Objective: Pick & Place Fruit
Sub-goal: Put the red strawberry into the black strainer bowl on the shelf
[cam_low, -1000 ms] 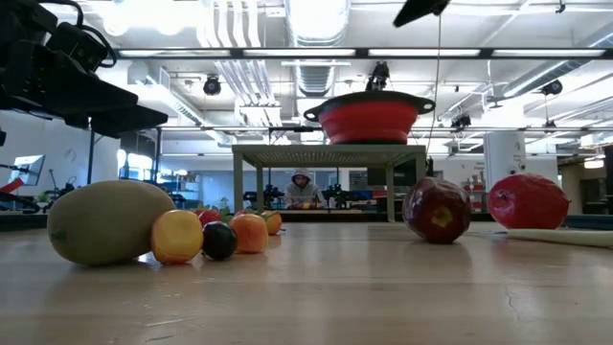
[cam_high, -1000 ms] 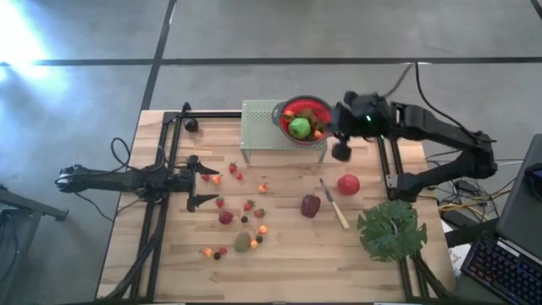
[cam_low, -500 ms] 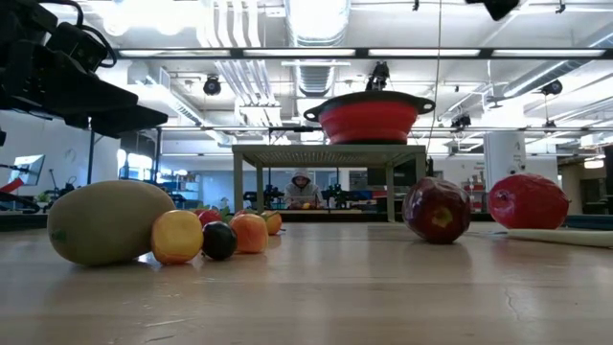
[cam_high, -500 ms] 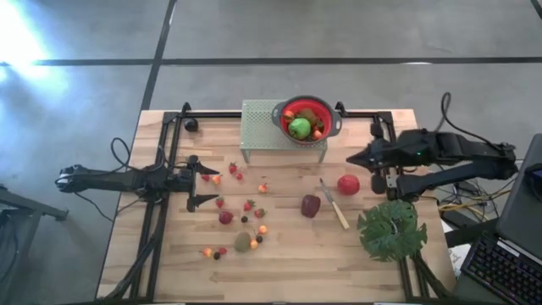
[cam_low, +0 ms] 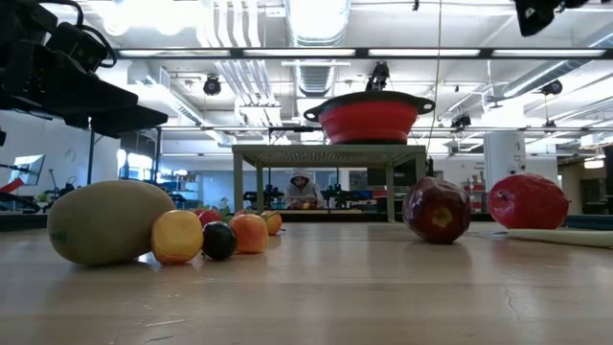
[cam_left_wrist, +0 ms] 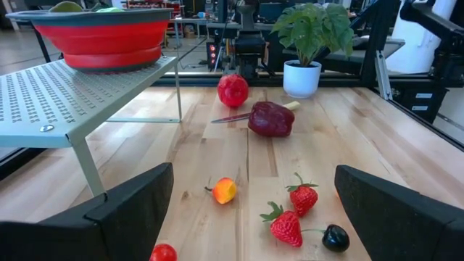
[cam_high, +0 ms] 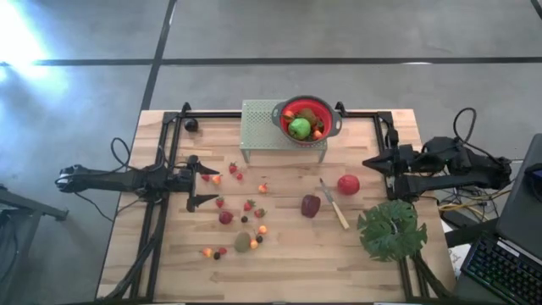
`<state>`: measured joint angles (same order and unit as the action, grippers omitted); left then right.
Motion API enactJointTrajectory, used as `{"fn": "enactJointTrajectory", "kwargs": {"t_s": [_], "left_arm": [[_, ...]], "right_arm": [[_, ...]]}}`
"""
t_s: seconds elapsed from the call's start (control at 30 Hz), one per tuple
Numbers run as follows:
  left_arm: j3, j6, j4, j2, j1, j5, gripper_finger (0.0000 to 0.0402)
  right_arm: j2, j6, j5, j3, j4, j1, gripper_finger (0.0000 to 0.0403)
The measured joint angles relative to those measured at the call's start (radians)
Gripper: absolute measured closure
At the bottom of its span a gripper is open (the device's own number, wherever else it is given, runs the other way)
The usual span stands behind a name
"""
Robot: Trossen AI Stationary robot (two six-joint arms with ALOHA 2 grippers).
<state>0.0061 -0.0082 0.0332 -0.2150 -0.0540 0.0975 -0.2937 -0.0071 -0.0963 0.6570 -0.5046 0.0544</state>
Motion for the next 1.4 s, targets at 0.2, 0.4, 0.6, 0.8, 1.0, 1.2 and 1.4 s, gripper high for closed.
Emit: {"fn": "enactJointTrajectory", "kwargs": {"t_s": [0.2,0.4,0.6,0.8,1.0,1.2,1.4], "left_arm": [[0.000,0.000,0.000,0.000,0.000,0.000,0.0014],[0.000,0.000,0.000,0.000,0.000,0.000,0.0014],[0.000,0.000,0.000,0.000,0.000,0.000,0.0014],[0.000,0.004,-0.001,0.000,0.000,0.000,0.0014],[0.000,0.010,-0.003,-0.002,0.000,-0.002,0.0014],[0.000,0.009,-0.003,-0.003,0.000,-0.002,0.0014],[0.000,0.053,0.049,-0.003,0.002,0.068,0.0014]], "right_arm": [[0.093,0.011,0.000,-0.099,0.017,0.000,0.0394],[0.134,0.083,-0.004,-0.145,-0.014,0.000,0.0394],[0.126,0.084,-0.007,-0.151,-0.006,0.000,0.0394],[0.113,0.079,-0.008,-0.139,-0.006,0.000,0.0394],[0.114,0.079,-0.008,-0.141,-0.009,0.000,0.0394],[0.115,0.079,-0.008,-0.141,-0.009,0.000,0.0394],[0.115,0.079,-0.008,-0.141,-0.009,0.000,0.0394]]}}
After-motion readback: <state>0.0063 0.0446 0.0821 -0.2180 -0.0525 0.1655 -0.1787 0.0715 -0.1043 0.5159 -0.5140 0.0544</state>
